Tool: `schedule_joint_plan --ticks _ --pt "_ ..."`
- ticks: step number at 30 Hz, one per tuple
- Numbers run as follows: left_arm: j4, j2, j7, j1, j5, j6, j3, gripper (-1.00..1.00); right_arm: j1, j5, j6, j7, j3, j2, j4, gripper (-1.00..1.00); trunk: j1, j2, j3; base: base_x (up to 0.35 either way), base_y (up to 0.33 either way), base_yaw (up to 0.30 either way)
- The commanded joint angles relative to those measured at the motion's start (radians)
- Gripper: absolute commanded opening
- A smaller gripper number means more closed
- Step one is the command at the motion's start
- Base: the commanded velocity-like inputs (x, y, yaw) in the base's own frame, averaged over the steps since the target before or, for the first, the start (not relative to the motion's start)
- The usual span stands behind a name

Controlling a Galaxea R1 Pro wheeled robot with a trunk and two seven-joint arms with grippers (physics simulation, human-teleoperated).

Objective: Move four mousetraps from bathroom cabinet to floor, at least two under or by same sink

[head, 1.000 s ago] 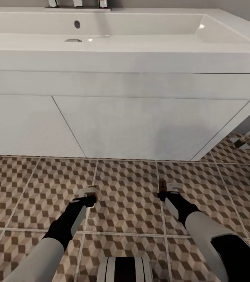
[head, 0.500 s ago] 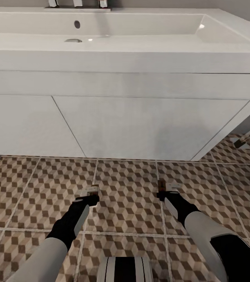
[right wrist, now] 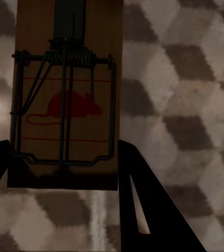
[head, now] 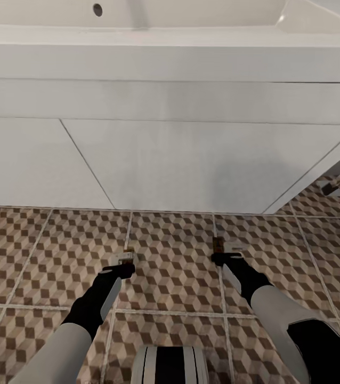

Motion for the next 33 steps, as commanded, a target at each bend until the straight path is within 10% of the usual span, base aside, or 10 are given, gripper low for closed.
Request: schedule_joint_plan --ticks 1,33 --pt "-0.002 0.001 0.010 0.000 0.009 0.005 -0.004 -1.00 0.000 -0.013 0.005 -0.006 0.008 -0.001 -0.012 -1.00 0.000 -0.001 -0.005 0.000 0.000 0.000" --pt "-0.071 0.006 0.009 0.000 0.003 -0.023 -0.006 -1.00 0.009 -0.011 0.006 -0.006 0.008 -0.016 -0.023 -1.00 0.003 -0.002 -0.032 0.000 0.000 0.000"
